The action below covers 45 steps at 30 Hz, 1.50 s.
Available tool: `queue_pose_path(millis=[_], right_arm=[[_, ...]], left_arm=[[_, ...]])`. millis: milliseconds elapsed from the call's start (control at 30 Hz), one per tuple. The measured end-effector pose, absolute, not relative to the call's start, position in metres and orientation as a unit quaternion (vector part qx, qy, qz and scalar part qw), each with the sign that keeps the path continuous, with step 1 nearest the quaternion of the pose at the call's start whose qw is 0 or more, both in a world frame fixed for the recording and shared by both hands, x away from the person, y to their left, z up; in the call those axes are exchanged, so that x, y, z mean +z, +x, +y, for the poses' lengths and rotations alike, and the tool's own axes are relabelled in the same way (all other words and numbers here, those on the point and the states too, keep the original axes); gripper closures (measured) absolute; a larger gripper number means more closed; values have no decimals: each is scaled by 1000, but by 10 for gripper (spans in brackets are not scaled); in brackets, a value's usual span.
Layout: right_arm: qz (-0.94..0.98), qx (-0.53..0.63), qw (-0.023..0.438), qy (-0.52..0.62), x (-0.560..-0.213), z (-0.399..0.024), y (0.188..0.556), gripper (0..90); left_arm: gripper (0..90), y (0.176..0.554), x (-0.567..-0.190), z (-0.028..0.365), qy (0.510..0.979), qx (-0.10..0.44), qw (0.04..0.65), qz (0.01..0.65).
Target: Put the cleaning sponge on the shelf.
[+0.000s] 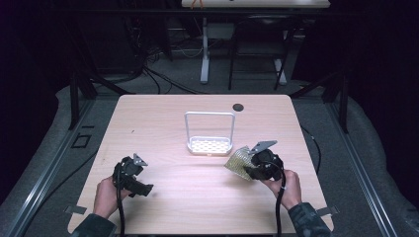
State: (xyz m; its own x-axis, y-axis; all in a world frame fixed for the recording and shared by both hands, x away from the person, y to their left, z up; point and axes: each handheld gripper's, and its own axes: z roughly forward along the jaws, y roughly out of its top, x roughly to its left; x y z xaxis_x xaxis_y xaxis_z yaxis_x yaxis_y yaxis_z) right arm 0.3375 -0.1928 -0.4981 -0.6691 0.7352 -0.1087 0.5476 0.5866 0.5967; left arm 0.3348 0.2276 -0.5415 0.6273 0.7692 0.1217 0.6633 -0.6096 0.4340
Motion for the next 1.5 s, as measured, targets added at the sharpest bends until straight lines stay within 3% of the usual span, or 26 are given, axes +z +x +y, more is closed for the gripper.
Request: queue_pose_path(millis=[1500], right_arm=[[878,294,184,330,-490,-135,347,581]], left_arm=[[76,336,-542,226,885,149,174,405]])
